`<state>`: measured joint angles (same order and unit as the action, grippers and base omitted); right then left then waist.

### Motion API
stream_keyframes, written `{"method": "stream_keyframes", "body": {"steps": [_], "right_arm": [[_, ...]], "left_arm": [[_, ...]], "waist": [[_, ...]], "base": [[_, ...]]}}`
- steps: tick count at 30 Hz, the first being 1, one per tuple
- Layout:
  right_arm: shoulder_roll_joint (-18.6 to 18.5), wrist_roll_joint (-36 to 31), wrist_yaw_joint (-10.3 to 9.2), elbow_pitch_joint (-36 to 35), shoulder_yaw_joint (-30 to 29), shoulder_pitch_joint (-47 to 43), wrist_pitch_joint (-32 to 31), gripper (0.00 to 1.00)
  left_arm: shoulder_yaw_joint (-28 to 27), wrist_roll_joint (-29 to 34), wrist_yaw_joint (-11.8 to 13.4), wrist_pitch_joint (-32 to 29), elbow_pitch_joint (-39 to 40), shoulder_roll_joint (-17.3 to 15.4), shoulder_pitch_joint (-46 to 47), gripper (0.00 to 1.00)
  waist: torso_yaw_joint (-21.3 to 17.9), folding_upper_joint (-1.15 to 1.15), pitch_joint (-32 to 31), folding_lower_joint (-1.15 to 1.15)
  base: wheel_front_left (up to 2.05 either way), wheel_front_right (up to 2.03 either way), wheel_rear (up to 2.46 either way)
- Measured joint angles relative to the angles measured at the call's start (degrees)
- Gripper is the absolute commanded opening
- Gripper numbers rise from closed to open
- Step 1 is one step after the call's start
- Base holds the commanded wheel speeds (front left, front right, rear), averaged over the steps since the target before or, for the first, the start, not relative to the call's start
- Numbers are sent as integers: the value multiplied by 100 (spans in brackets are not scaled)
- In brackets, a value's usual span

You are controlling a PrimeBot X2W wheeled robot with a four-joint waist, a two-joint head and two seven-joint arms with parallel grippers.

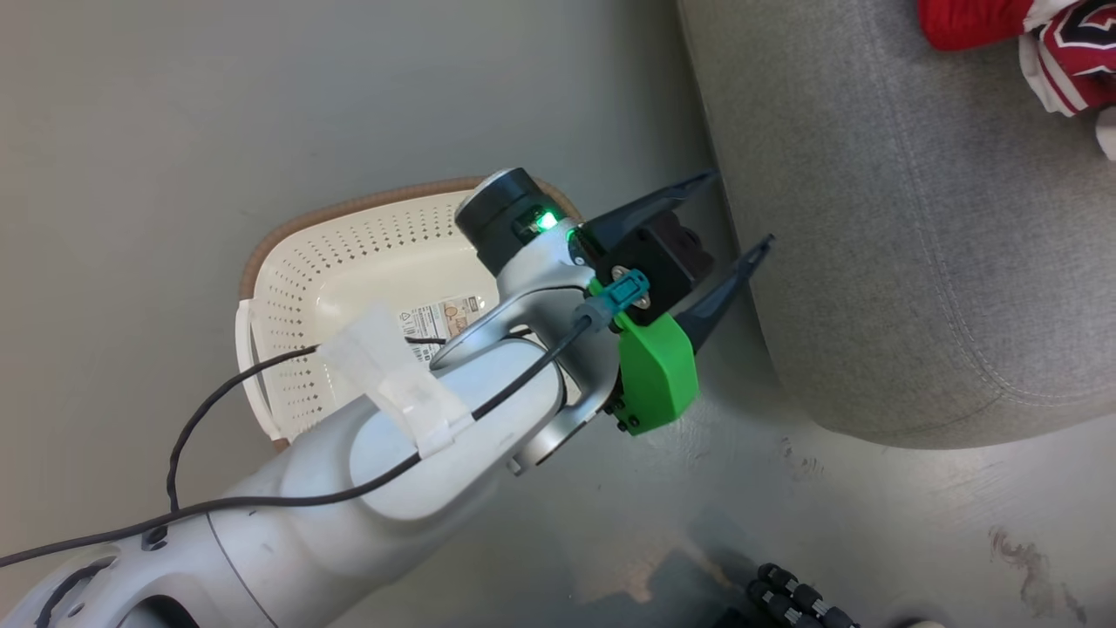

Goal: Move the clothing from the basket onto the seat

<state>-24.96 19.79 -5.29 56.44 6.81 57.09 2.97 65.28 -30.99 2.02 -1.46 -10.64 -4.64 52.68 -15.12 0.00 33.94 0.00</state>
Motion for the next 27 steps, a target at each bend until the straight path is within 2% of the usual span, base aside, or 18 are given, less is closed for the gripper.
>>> {"method": "stream_keyframes", "body": {"steps": [1, 2, 11, 17, 27], "right_arm": [[10, 0, 23, 22, 4, 0, 0, 96], [16, 0, 25, 41, 7, 3, 0, 100], [214, 0, 193, 198, 101, 51, 23, 100], [323, -43, 547, 204, 332, 42, 237, 100], [114, -176, 828, 166, 424, 19, 598, 100]], "left_arm": [[-13, 0, 0, 1, -8, -15, 0, 100], [-21, 0, 0, 3, -9, -26, 0, 100], [-91, -11, 4, 58, -103, -119, -7, 100], [-261, -98, 54, 196, -198, -236, -42, 100], [-727, -367, 155, 558, -459, -433, -263, 100]], "waist": [[-14, 0, -12, 0], [-31, 0, -24, 0], [-261, 0, -185, 0], [-511, 0, -361, 0], [-778, 0, -821, 0]], "base": [[0, 0, 0], [0, 0, 0], [0, 0, 0], [0, 0, 0], [0, 0, 0]]}}
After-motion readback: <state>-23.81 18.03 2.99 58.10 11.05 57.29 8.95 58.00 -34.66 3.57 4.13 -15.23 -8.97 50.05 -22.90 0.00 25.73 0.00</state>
